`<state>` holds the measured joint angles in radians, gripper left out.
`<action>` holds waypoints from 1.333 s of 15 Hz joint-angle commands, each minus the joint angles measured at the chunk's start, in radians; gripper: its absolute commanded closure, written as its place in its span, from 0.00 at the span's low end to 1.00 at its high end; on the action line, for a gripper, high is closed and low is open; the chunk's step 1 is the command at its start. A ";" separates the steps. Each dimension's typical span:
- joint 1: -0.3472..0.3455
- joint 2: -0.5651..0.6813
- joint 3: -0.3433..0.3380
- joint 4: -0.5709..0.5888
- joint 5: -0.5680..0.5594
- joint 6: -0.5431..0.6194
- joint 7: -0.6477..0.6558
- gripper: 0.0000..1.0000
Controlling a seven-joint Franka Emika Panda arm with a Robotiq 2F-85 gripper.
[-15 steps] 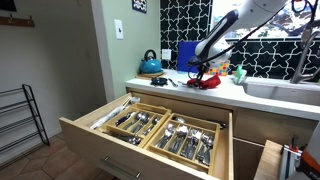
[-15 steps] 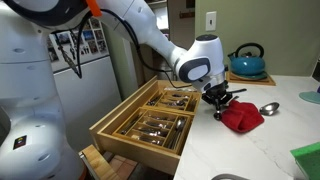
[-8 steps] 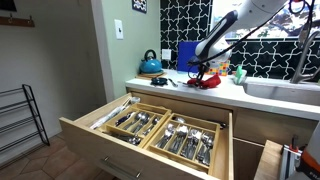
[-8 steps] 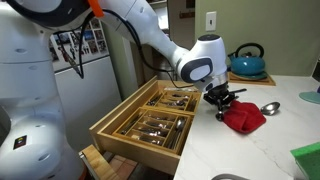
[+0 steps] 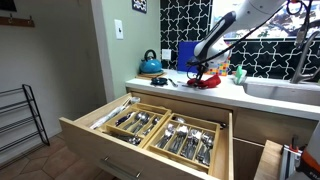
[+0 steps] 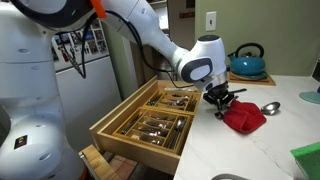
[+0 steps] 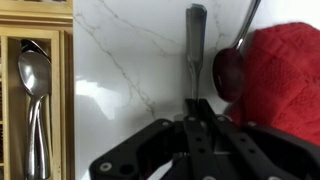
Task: Remove a tablespoon from the drawer and put it on the table
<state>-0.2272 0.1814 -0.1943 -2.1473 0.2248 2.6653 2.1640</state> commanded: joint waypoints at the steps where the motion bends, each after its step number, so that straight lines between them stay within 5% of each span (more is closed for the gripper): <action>1: 0.024 0.001 -0.016 0.009 0.010 -0.016 0.012 0.83; 2: 0.028 -0.008 -0.016 0.006 0.004 -0.020 0.014 0.82; 4: 0.045 -0.025 -0.029 -0.006 -0.043 -0.017 0.051 0.58; 5: 0.052 -0.037 -0.033 -0.012 -0.062 -0.017 0.065 0.57; 8: 0.076 -0.079 -0.044 -0.037 -0.148 -0.008 0.099 0.35; 13: 0.089 -0.218 -0.010 -0.111 -0.275 -0.024 -0.032 0.01; 20: 0.055 -0.408 0.046 -0.192 -0.412 -0.105 -0.317 0.00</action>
<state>-0.1451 -0.1335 -0.1693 -2.2754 -0.1284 2.5839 1.9531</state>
